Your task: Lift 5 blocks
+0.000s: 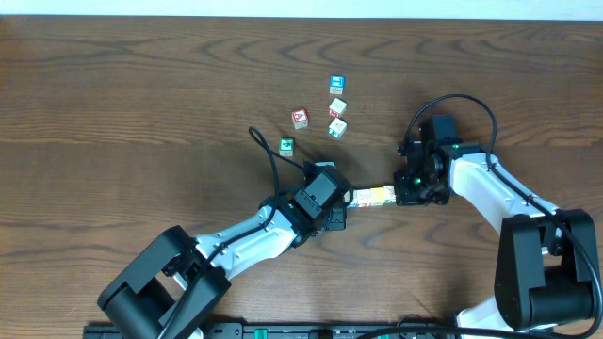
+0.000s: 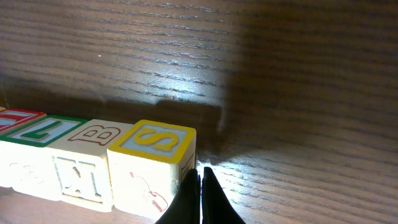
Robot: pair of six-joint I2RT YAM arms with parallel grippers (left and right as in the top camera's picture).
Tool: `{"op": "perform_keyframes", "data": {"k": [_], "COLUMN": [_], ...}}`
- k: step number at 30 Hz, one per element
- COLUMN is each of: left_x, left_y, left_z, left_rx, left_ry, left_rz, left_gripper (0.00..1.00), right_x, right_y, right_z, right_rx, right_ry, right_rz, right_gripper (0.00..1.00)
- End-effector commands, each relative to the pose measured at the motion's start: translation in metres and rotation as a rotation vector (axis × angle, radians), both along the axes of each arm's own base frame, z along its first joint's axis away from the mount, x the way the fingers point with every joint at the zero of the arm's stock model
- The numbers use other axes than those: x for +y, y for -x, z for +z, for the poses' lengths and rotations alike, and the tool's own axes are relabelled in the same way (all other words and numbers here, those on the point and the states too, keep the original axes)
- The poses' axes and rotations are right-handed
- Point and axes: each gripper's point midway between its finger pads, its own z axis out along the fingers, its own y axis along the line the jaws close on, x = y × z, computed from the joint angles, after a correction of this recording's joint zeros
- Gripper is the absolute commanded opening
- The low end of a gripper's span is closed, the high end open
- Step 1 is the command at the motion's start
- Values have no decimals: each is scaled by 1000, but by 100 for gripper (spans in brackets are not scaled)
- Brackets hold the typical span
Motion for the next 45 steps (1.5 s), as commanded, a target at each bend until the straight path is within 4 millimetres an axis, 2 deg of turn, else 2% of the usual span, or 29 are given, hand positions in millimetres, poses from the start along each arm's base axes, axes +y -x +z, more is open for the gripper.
{"op": "perform_keyframes", "data": {"k": [1, 27, 40, 45], "left_x": [6, -4, -4, 5], "left_y": [4, 4, 33, 48], "left_z": [-10, -5, -15, -18], "left_rx": [14, 15, 88, 135], "left_ry": [-25, 27, -22, -74], "left_rz": [-2, -12, -69, -80], "left_gripper": [7, 7, 7, 7], "right_x": [5, 5, 5, 5], "right_y": [2, 2, 2, 2], "right_z": [-1, -1, -1, -1], "right_rx": [0, 0, 1, 1], "right_ry": [-10, -10, -10, -10], "right_rz": [27, 27, 27, 27], "right_gripper": [1, 1, 1, 1]}}
